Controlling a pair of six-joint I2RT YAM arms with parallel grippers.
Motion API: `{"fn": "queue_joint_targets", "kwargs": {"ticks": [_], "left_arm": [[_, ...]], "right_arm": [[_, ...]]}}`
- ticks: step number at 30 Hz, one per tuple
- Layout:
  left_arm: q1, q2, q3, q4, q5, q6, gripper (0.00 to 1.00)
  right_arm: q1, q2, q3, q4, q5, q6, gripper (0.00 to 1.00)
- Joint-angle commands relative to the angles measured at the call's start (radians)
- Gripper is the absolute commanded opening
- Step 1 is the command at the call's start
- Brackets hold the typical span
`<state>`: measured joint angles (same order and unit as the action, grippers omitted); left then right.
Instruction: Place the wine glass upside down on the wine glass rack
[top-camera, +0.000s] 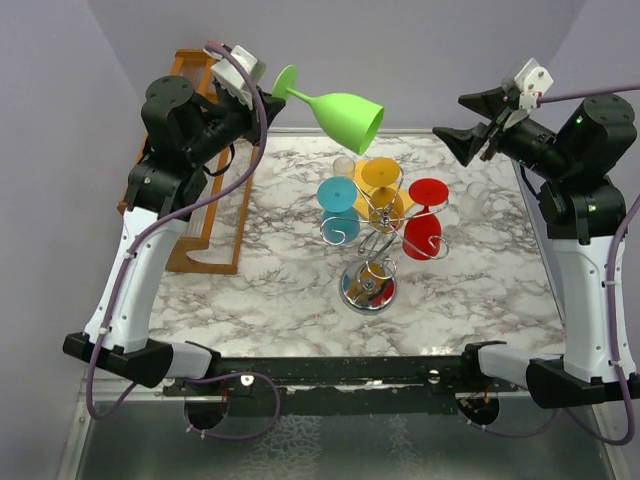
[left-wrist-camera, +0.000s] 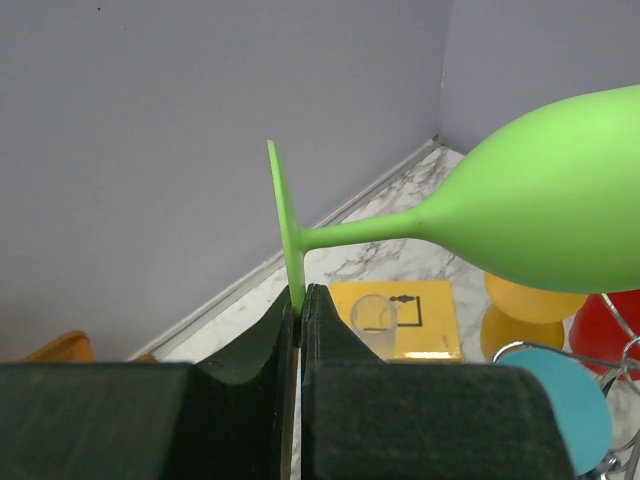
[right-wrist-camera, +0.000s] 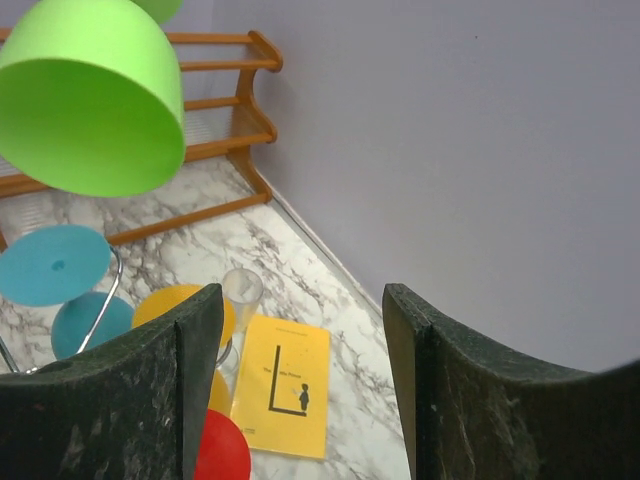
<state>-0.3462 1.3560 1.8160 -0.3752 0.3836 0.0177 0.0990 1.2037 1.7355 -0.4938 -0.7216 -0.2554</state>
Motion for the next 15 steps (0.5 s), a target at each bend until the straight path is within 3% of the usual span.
{"fn": "queue_joint_targets", "kwargs": {"ticks": [1,8,15], "left_arm": [[0.001,-0.060,0.045,-0.150,0.019,0.223,0.00],[0.000,-0.107,0.134,-0.404,0.174,0.464,0.00],[0.000,-0.132,0.181,-0.597,0.315,0.629,0.00]], "right_arm": [[0.005,-0.016,0.008,-0.127,-0.017,-0.122,0.64],[0.004,-0.001,-0.002,-0.313,-0.356,-0.309,0.62],[0.008,0.026,-0.026,-0.348,-0.445,-0.340,0.59]]}}
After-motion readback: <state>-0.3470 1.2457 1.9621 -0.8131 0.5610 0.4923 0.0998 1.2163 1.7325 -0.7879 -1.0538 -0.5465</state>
